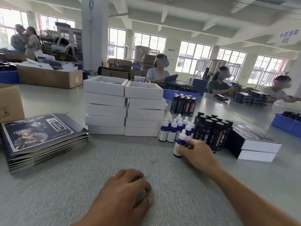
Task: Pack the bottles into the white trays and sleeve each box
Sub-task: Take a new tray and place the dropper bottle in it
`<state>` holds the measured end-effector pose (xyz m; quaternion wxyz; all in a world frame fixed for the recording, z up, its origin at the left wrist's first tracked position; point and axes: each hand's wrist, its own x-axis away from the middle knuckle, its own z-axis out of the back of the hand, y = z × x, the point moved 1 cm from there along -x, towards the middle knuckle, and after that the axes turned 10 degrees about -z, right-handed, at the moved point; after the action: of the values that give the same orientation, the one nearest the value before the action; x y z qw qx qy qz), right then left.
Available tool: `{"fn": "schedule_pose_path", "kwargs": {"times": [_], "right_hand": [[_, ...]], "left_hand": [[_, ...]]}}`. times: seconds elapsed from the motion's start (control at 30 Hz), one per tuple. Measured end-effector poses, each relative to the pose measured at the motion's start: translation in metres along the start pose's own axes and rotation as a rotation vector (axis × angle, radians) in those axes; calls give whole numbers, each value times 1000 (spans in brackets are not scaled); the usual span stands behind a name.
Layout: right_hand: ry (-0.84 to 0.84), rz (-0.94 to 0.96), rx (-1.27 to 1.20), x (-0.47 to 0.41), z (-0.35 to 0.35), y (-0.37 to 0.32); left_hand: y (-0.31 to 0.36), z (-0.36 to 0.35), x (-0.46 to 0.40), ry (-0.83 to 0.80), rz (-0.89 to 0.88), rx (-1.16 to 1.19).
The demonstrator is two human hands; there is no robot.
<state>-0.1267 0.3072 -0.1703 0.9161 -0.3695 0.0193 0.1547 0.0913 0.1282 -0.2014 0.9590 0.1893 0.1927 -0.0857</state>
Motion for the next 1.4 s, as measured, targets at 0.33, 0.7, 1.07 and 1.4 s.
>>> {"fn": "schedule_pose_path", "kwargs": {"times": [0.33, 0.7, 1.07, 1.4], "right_hand": [[-148, 49, -105, 43, 11, 19], [-13, 1, 118, 51, 0, 10], [-120, -69, 104, 41, 13, 8], [-187, -94, -574, 41, 27, 25]], "left_hand": [[7, 9, -3, -53, 49, 47], [-14, 132, -166, 338, 58, -498], [-19, 121, -208, 180, 29, -745], [61, 70, -46, 192, -443, -473]]}}
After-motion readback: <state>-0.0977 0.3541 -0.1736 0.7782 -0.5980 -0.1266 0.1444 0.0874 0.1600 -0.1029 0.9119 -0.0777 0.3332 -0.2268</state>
